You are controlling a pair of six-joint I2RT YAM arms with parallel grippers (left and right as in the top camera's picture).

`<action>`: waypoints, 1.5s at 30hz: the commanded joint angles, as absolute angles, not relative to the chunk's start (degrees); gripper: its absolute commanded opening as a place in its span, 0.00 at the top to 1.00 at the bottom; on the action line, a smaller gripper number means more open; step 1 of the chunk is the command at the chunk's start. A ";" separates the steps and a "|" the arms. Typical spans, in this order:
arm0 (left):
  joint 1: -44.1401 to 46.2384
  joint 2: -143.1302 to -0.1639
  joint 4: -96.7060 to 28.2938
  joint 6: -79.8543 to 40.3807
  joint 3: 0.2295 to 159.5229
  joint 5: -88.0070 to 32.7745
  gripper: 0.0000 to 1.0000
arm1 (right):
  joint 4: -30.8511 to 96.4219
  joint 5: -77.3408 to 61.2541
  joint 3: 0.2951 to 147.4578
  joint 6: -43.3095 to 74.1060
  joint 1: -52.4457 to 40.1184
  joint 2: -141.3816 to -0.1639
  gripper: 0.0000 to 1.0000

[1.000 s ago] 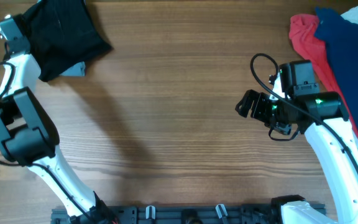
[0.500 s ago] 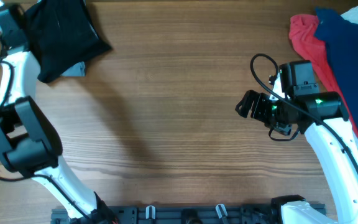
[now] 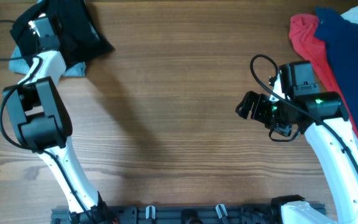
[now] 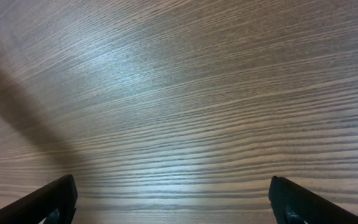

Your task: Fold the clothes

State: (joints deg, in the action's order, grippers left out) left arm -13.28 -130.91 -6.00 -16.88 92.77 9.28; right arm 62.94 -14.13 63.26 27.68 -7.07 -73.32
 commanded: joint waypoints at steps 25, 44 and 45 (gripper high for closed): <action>4.32 -82.30 -42.57 -17.15 80.36 -12.19 0.00 | 84.20 -11.79 80.88 19.62 -7.07 -43.99 0.04; 14.57 -82.30 -19.09 -17.15 57.69 -12.16 0.00 | 80.60 9.43 76.42 40.69 -7.07 -35.68 0.01; 14.57 -82.30 -19.09 -17.15 57.69 -12.16 0.00 | 80.60 9.43 76.42 40.69 -7.07 -35.68 0.01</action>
State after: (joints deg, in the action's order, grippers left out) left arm 14.59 -82.52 -19.25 -17.26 58.00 -11.88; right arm 80.90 8.01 76.73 39.64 -7.09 -35.40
